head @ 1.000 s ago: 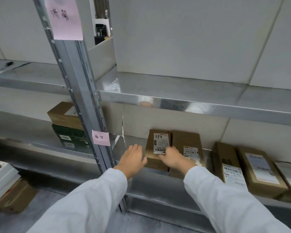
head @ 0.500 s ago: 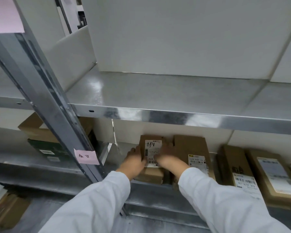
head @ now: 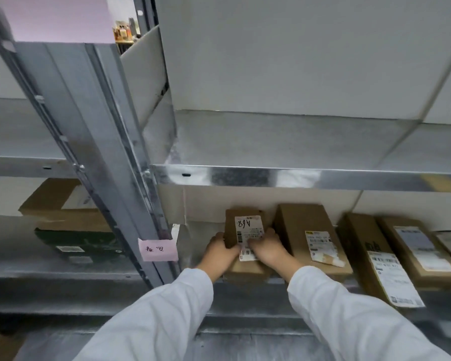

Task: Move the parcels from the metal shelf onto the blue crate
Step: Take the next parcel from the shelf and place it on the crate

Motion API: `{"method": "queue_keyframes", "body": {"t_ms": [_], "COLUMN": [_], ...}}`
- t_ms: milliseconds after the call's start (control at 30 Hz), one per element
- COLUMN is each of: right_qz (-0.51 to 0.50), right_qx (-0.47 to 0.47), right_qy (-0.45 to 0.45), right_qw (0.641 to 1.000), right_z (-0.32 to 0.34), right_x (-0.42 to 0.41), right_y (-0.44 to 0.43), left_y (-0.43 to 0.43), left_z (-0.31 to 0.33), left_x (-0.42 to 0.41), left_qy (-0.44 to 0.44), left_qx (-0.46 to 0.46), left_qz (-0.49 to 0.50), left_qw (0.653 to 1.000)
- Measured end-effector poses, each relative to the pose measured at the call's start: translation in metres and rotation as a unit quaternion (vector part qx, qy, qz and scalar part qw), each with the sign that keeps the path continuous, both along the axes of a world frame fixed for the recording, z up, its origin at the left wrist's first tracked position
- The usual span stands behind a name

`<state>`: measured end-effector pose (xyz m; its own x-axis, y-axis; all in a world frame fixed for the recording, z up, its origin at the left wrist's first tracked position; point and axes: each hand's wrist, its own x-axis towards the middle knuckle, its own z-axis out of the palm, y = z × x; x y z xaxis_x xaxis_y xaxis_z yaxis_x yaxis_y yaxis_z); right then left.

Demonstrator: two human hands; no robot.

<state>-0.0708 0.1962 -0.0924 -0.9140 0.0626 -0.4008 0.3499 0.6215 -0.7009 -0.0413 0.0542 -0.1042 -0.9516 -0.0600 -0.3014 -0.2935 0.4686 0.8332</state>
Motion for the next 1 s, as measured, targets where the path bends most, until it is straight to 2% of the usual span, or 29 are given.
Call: {"method": "queue_keyframes", "body": {"t_ms": [167, 333, 533, 733, 1000], "right_qz": [0.015, -0.057, -0.08, -0.057, -0.005], "right_qx": [0.011, 0.015, 0.046, 0.029, -0.011], "right_qy": [0.059, 0.063, 0.07, 0.07, 0.095], "right_qw": [0.998, 0.996, 0.993, 0.995, 0.995], "right_z": [0.022, 0.046, 0.063, 0.065, 0.071], "right_x": [0.031, 0.064, 0.111, 0.153, 0.211], "right_y": [-0.019, -0.032, -0.024, -0.011, 0.025], "left_y": [-0.017, -0.031, -0.027, -0.015, 0.018], "left_z": [0.012, 0.03, 0.043, 0.052, 0.069], "left_x": [0.02, 0.046, 0.08, 0.127, 0.203], "left_qy": [0.021, 0.041, 0.06, 0.059, 0.088], "left_qx": [0.028, 0.044, 0.045, 0.048, 0.041], "left_qz": [0.01, 0.006, -0.029, -0.026, 0.027], "left_qw": [0.999, 0.998, 0.997, 0.997, 0.995]}}
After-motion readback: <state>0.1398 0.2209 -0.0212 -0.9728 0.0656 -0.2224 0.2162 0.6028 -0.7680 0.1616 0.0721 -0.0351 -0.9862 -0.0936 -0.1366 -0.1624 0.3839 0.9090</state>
